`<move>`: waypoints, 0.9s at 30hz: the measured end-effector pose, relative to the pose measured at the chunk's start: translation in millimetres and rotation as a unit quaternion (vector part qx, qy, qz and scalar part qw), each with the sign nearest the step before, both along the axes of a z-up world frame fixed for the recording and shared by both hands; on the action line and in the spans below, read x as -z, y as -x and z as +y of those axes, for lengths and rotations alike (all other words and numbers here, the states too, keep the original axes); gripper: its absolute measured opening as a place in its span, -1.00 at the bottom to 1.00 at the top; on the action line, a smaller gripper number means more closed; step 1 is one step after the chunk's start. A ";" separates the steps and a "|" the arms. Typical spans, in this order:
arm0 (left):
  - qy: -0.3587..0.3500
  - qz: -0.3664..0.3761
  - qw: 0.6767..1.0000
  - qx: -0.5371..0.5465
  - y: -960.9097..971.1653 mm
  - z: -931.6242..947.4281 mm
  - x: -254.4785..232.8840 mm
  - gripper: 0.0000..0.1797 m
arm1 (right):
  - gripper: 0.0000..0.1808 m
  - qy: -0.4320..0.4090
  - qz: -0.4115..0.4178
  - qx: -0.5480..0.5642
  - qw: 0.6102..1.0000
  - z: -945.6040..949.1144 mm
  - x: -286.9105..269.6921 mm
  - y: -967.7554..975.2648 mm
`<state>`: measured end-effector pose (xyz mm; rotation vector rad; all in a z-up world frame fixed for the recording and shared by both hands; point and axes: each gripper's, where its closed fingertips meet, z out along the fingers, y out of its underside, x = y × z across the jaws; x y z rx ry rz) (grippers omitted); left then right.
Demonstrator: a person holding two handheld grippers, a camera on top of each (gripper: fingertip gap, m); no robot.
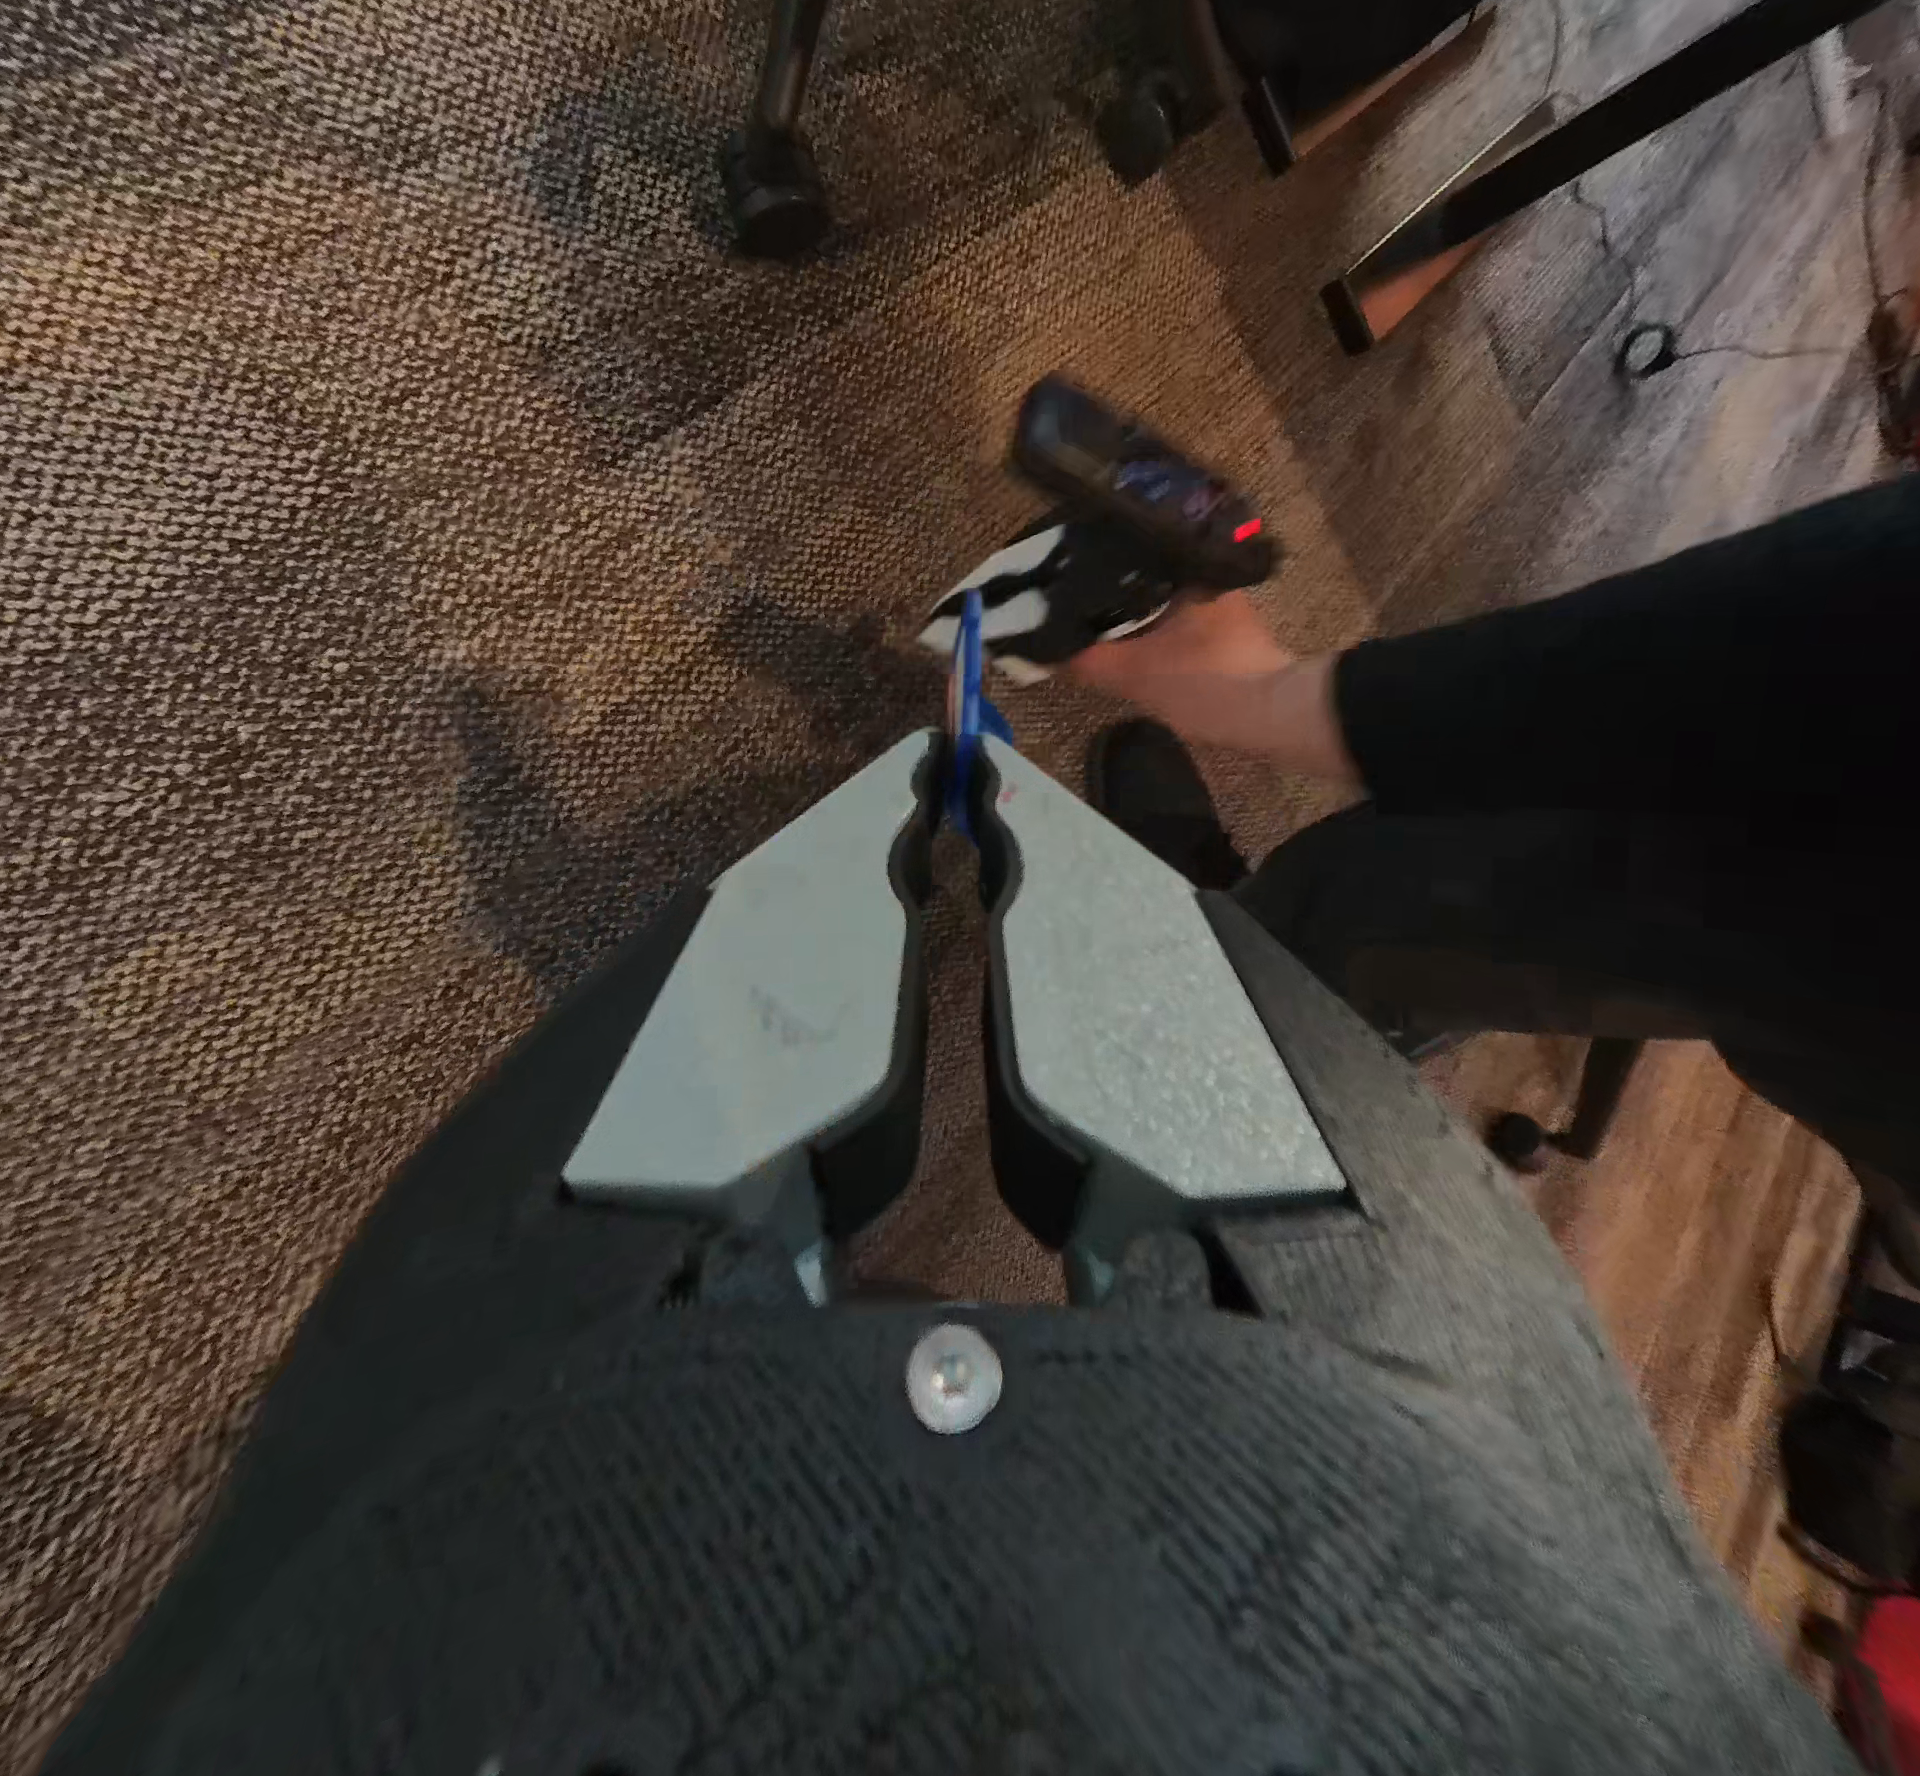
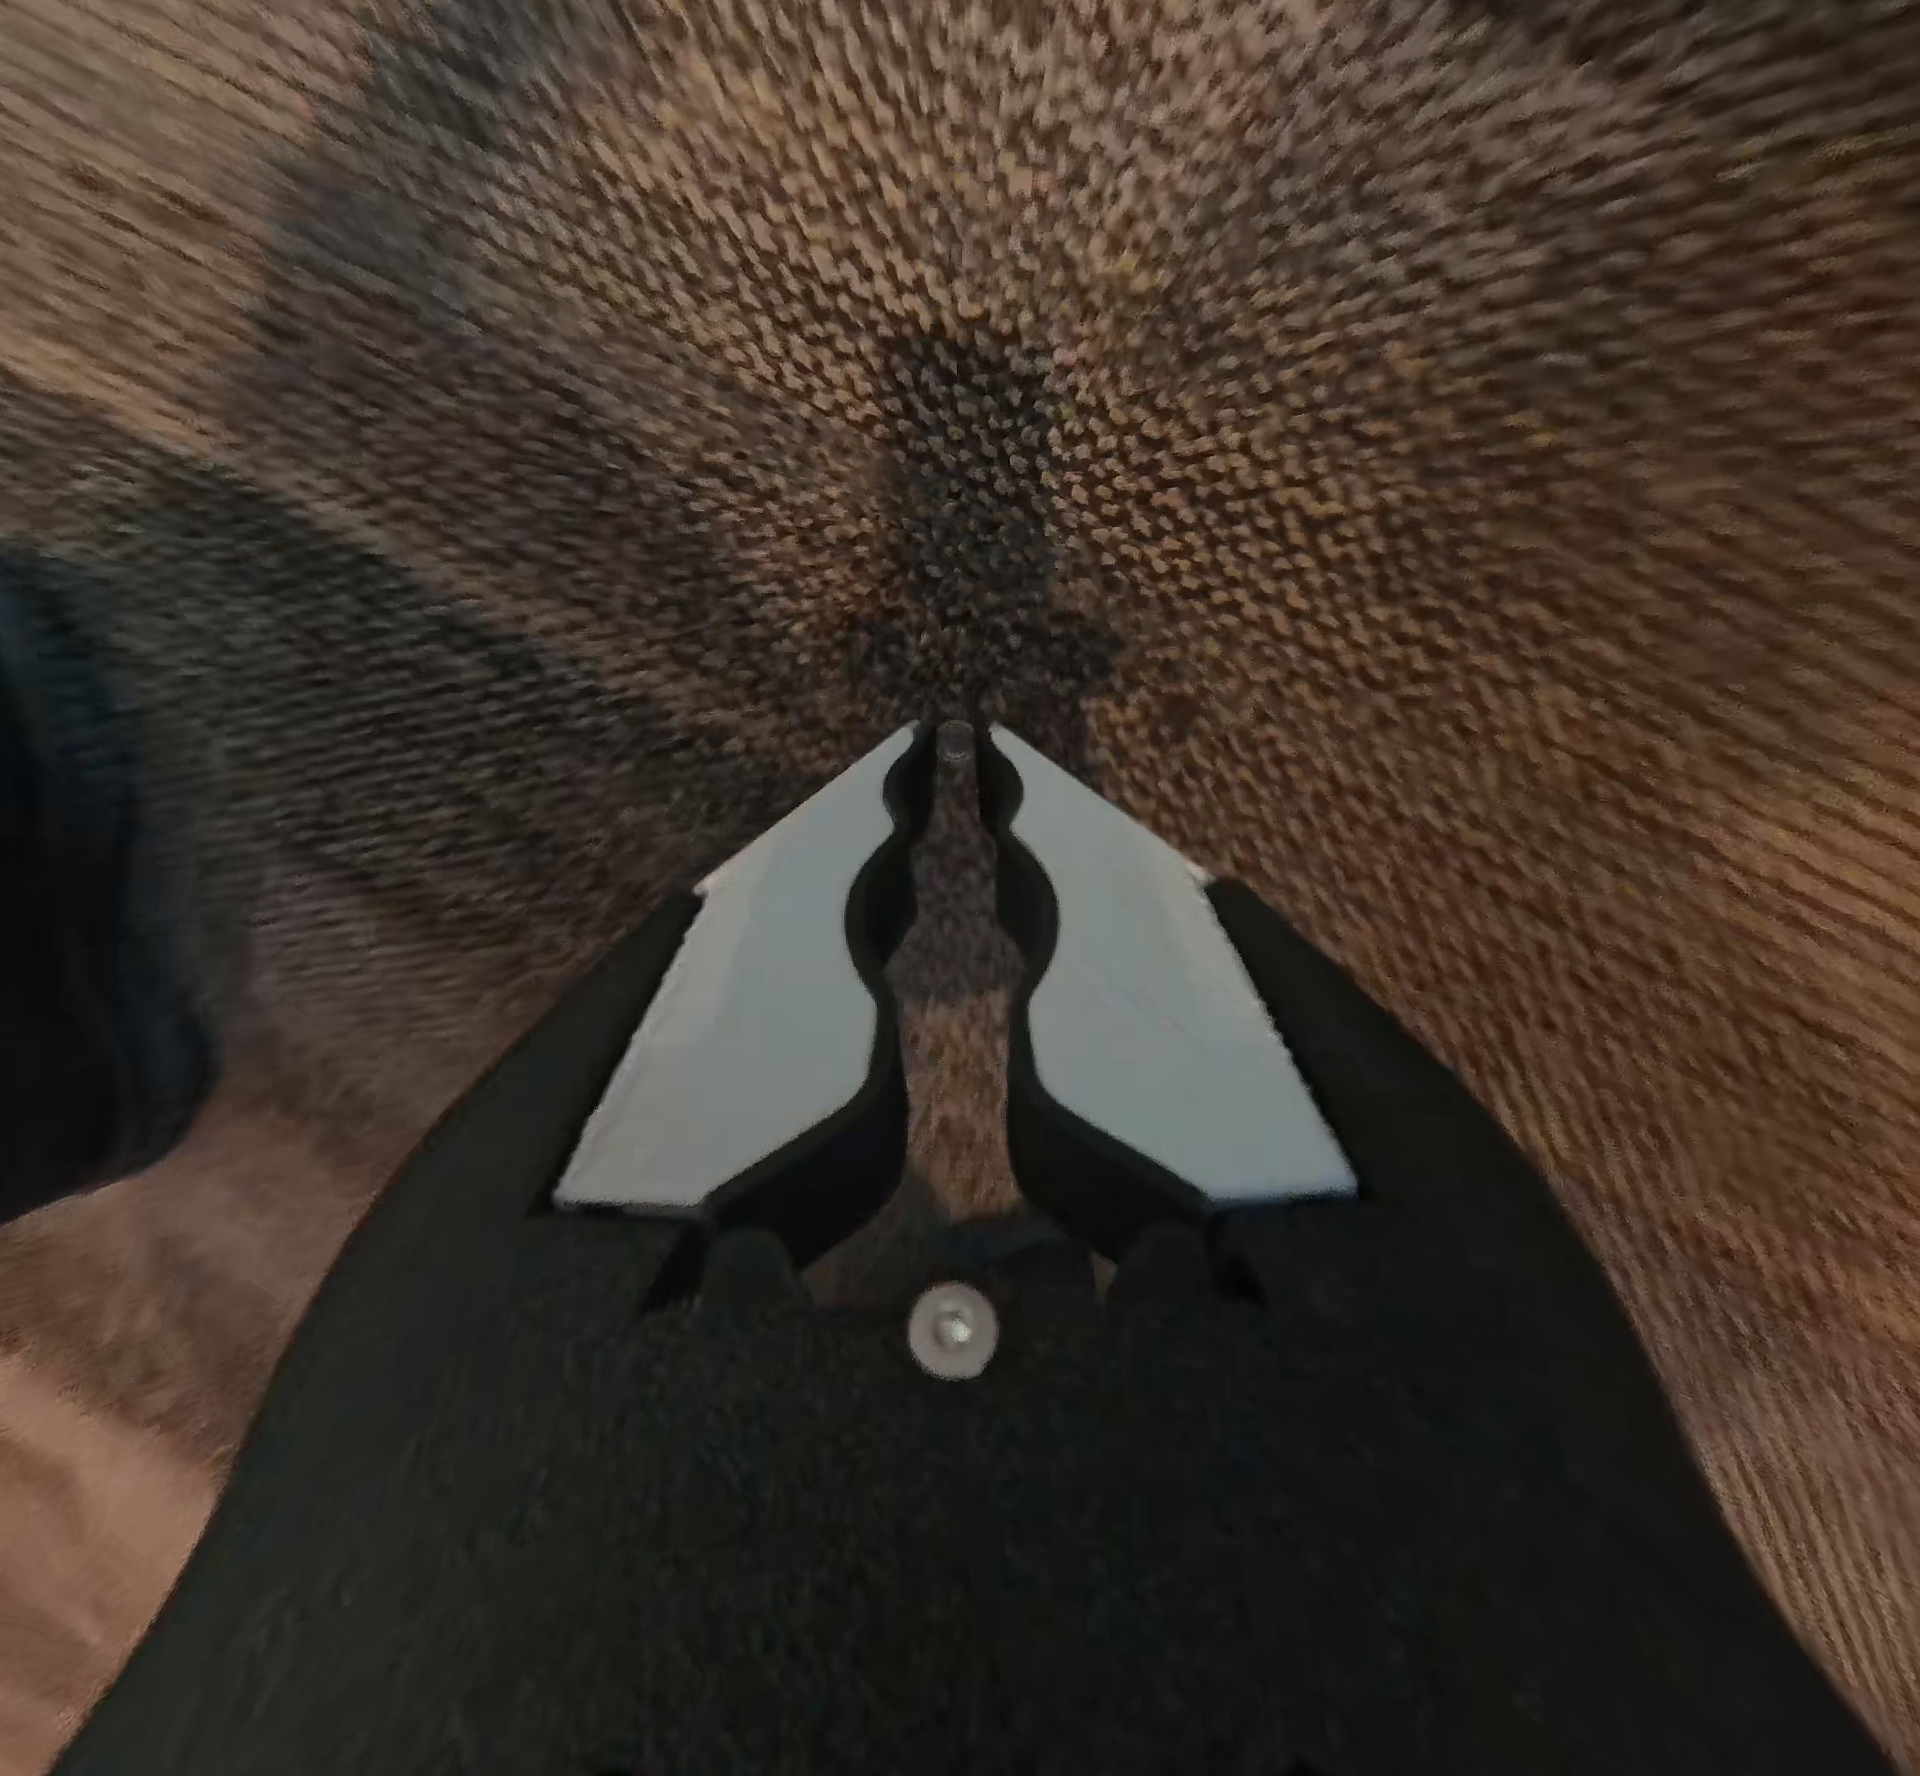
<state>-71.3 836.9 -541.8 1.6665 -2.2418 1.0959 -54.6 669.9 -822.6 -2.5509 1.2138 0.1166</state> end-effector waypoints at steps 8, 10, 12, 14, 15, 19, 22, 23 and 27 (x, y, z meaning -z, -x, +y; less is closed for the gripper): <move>0.006 0.028 0.989 0.142 1.2 -129.5 -145.9 -0.99 | -0.93 -0.036 -0.083 0.132 0.987 -120.2 -360.9 -23.1; 0.020 0.016 0.973 0.231 -3.9 -176.3 -208.1 -0.99 | -0.93 -0.047 -0.112 0.186 0.975 -166.7 -444.0 -27.2; 0.025 -0.011 0.949 0.315 -12.6 -219.6 -263.4 -0.99 | -0.92 -0.061 -0.142 0.244 0.957 -214.6 -513.5 -31.7; 0.020 -0.037 0.921 0.386 -23.3 -262.9 -307.0 -0.99 | -0.92 -0.078 -0.174 0.292 0.937 -261.1 -571.2 -35.5; 0.016 -0.055 0.911 0.408 -32.2 -285.0 -325.3 -0.99 | -0.92 -0.083 -0.186 0.314 0.927 -283.7 -595.5 -34.8; 0.043 -0.090 0.882 0.460 -65.3 -400.7 -386.1 -0.99 | -0.92 -0.081 -0.240 0.380 0.889 -374.0 -677.3 -28.5; 0.054 -0.131 0.836 0.530 -78.2 -498.7 -410.0 -0.99 | -0.92 -0.065 -0.280 0.412 0.865 -433.2 -717.6 -21.8; 0.055 -0.145 0.818 0.554 -81.6 -530.6 -414.1 -0.99 | -0.92 -0.058 -0.290 0.423 0.857 -450.6 -726.7 -19.8; 0.051 -0.153 0.769 0.618 -99.7 -646.7 -411.2 -0.99 | -0.93 -0.034 -0.311 0.476 0.822 -506.5 -750.0 -18.7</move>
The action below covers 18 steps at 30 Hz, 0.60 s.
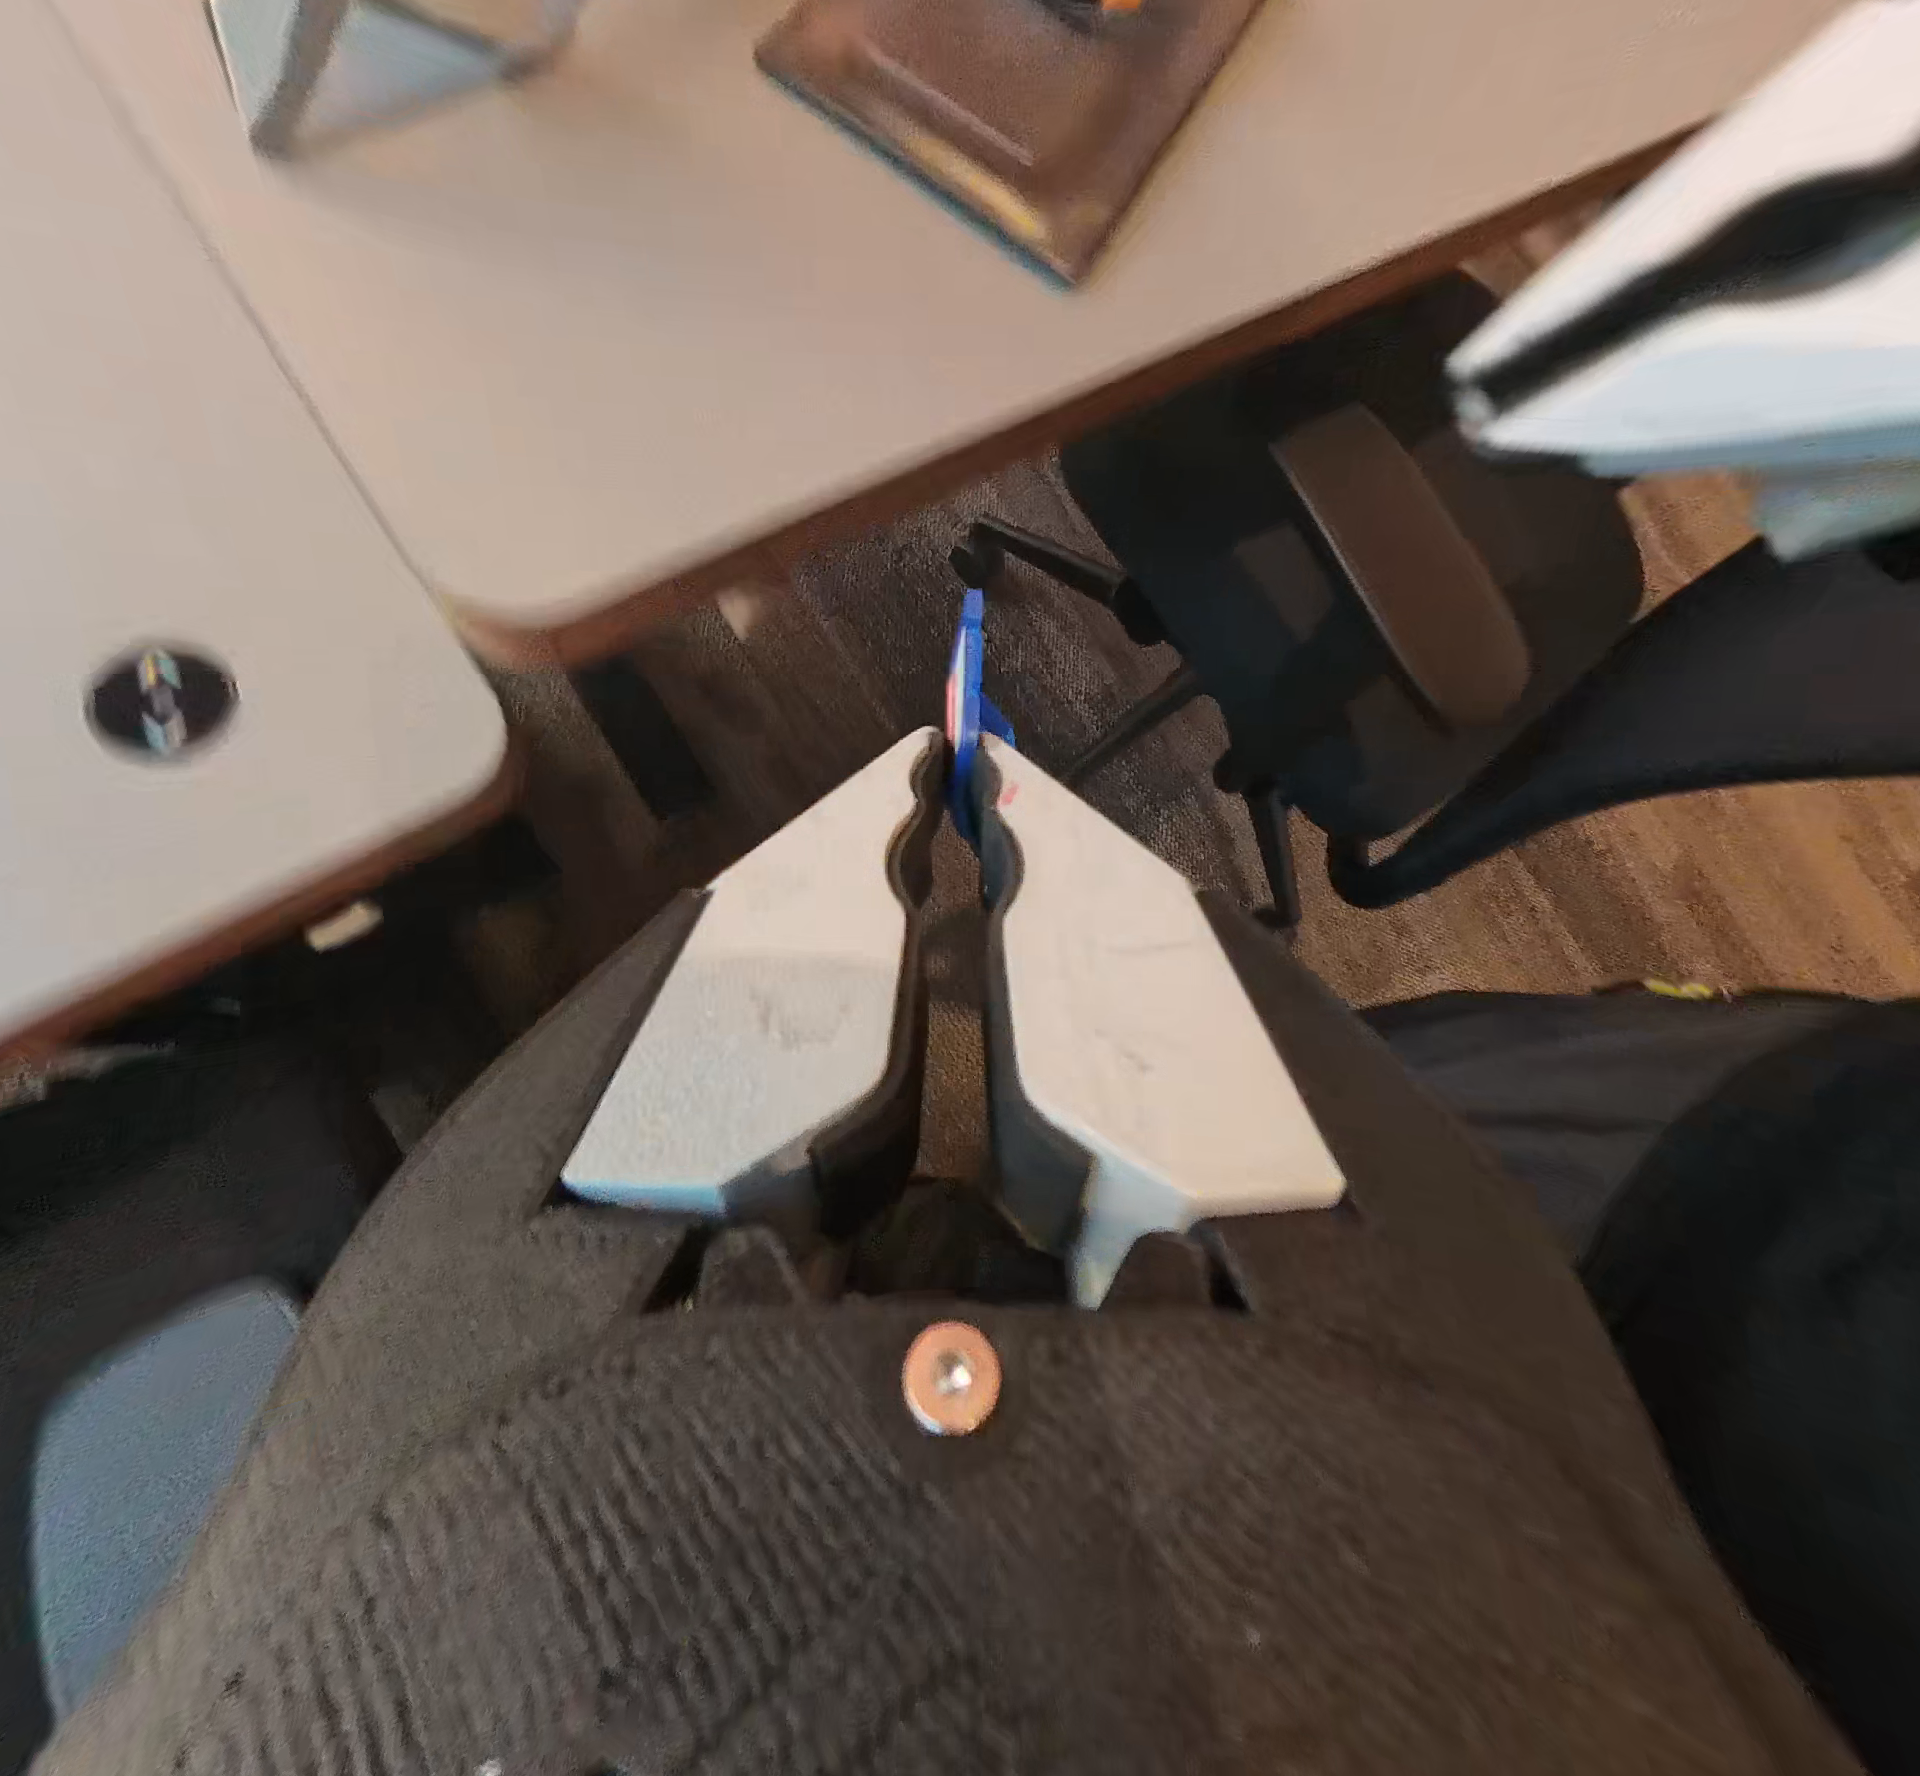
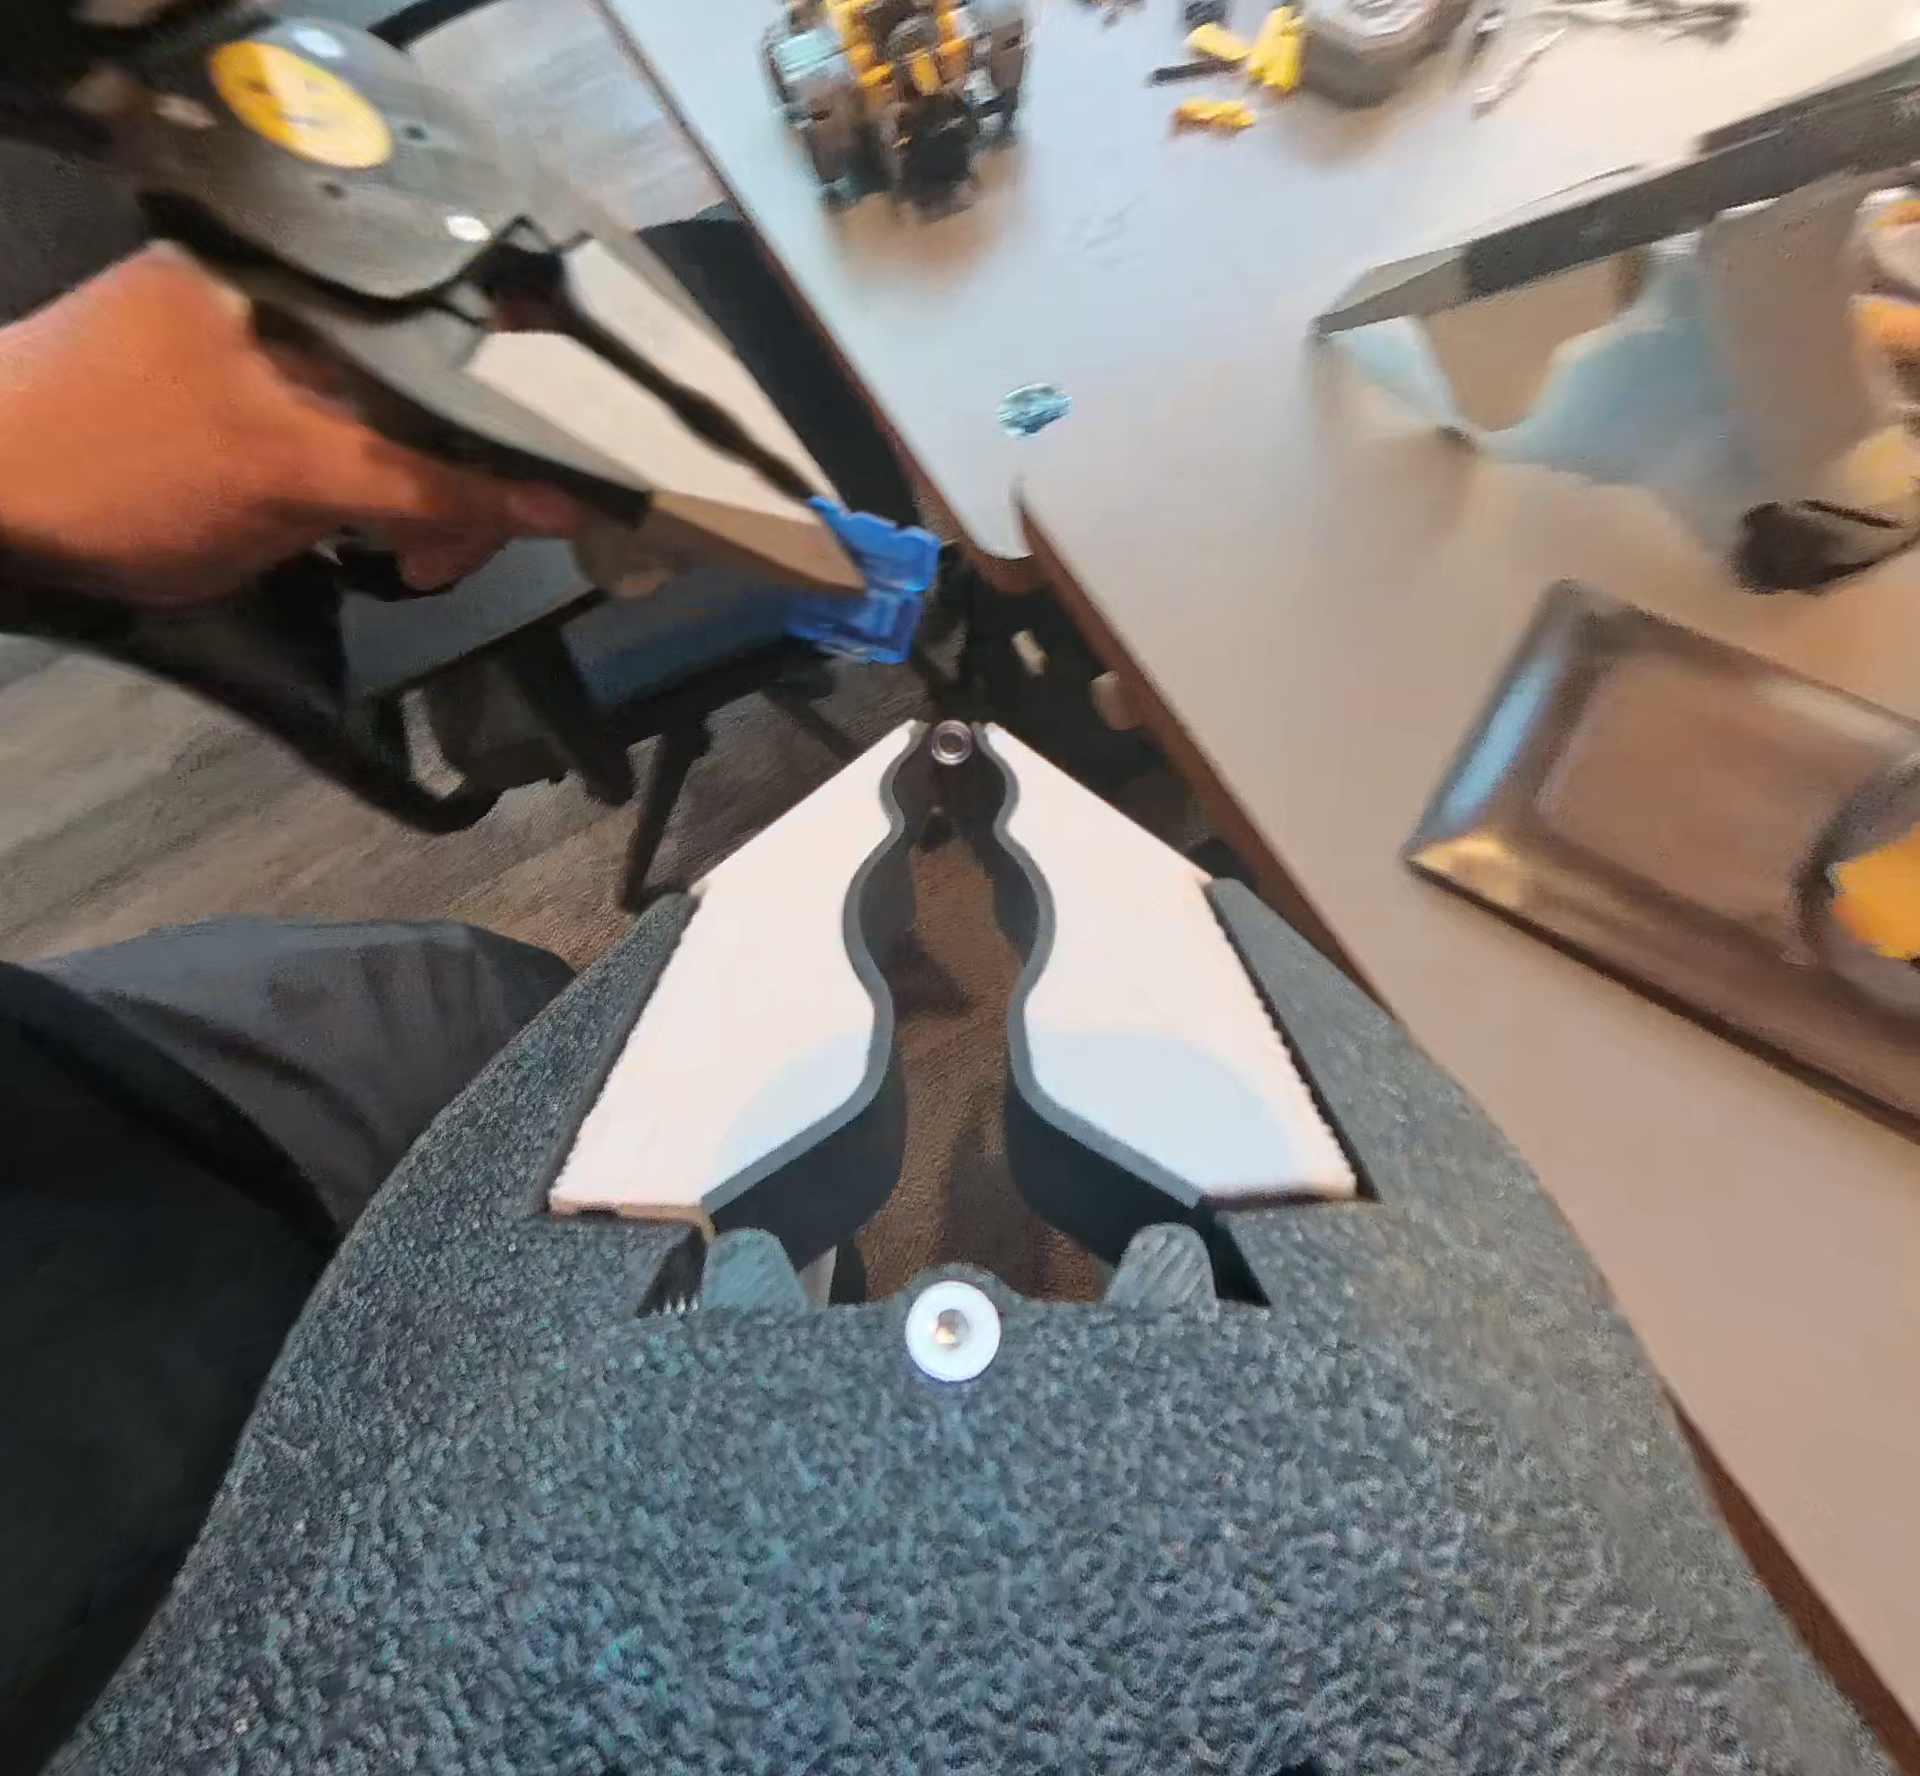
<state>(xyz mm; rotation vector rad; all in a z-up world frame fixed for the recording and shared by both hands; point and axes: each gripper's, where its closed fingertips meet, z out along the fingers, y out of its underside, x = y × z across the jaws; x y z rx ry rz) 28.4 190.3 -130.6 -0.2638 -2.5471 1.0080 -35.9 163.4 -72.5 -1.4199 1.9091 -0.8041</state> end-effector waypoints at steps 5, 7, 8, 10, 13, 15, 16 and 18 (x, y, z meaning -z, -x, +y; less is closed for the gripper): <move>0.005 -0.002 0.997 0.077 -12.1 -110.2 11.1 -0.99 | -0.92 0.008 0.014 0.091 0.996 -53.2 0.4 -4.9; -0.005 -0.007 0.992 0.123 -10.9 -132.6 26.3 -1.00 | -0.92 0.007 0.032 0.124 0.992 -69.0 9.0 -8.3; -0.011 -0.012 0.989 0.145 -10.5 -139.1 33.5 -1.00 | -0.92 0.000 0.034 0.136 0.990 -74.8 12.1 -13.3; -0.018 -0.013 0.984 0.176 -10.8 -148.3 44.1 -0.97 | -0.92 -0.010 0.049 0.153 0.987 -86.2 22.9 -23.8; -0.036 0.000 0.981 0.191 -11.9 -157.2 49.5 -0.98 | -0.92 -0.026 0.071 0.162 0.984 -99.4 38.3 -36.8; -0.037 0.002 0.979 0.203 -12.2 -162.1 50.8 -0.97 | -0.92 -0.032 0.077 0.158 0.984 -106.9 45.3 -43.4; -0.036 0.006 0.977 0.208 -12.2 -163.8 50.8 -0.97 | -0.92 -0.028 0.082 0.154 0.984 -112.2 50.2 -45.7; -0.039 0.014 0.977 0.211 -13.3 -166.4 50.7 -0.97 | -0.92 -0.028 0.087 0.140 0.986 -117.3 57.6 -48.9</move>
